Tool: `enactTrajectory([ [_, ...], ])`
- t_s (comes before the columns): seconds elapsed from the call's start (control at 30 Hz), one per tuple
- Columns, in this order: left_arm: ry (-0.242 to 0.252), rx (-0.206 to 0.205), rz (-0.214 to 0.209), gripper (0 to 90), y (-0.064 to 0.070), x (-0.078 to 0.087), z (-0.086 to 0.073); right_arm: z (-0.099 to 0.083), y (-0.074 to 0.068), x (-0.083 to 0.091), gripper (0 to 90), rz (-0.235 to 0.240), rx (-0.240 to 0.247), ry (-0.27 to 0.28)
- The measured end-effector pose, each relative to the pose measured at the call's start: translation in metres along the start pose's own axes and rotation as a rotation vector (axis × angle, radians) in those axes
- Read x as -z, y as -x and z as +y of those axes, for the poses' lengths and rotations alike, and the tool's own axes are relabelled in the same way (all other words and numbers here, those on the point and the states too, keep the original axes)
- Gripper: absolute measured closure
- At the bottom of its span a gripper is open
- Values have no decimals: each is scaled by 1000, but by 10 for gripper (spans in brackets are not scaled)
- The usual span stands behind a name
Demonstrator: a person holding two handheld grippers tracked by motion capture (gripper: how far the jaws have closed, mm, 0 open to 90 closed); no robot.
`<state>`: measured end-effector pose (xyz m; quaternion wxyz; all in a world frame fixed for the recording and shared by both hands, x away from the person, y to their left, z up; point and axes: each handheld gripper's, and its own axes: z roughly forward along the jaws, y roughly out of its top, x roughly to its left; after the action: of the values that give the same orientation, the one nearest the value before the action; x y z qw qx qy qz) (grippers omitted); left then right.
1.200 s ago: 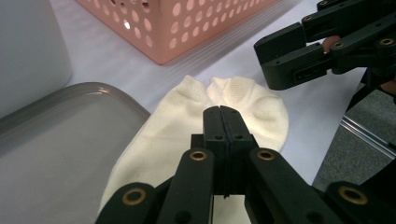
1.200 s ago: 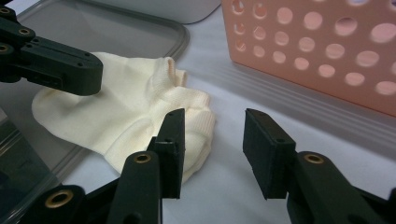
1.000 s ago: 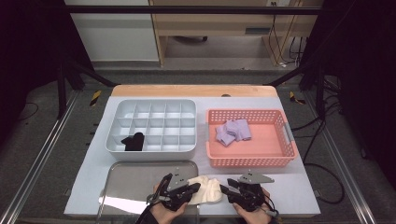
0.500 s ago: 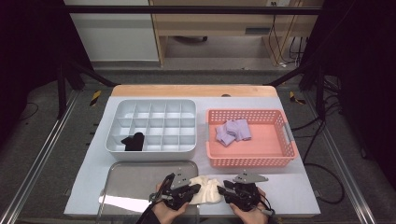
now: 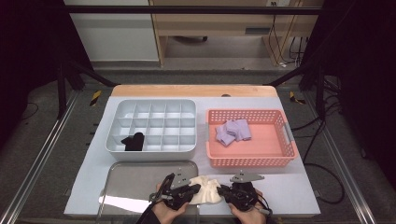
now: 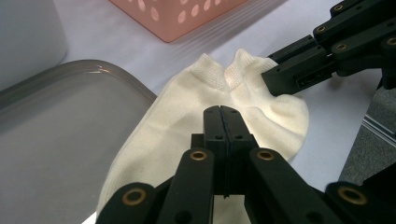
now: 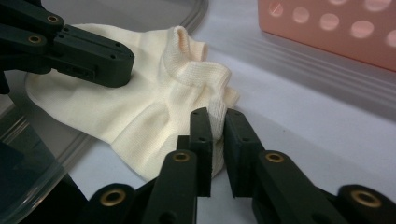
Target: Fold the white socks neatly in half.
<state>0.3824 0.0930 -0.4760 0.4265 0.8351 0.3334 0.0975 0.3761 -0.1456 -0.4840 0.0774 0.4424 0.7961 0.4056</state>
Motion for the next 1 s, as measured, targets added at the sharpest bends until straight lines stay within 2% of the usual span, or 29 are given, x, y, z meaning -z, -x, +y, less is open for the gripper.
enactTrajectory([
  [0.07,0,2,0,891,0,0,0,2,1,1,860,19,-22,-8],
  [0.23,-2,-2,1,891,1,0,0,4,1,7,864,40,-18,20],
  [0.33,-5,-1,1,890,1,0,1,11,-4,17,865,61,-1,64],
  [0.47,-7,-5,4,889,2,-1,2,17,-12,23,866,78,27,90],
  [0.63,-8,-6,2,888,1,0,2,23,-18,21,865,87,48,93],
  [0.7,-4,0,-7,886,1,1,2,23,-18,20,865,75,52,88],
  [0.83,42,9,-8,880,-5,21,6,23,-17,21,864,56,49,75],
  [1.0,83,43,55,866,-23,52,0,24,-16,20,863,27,57,49],
])
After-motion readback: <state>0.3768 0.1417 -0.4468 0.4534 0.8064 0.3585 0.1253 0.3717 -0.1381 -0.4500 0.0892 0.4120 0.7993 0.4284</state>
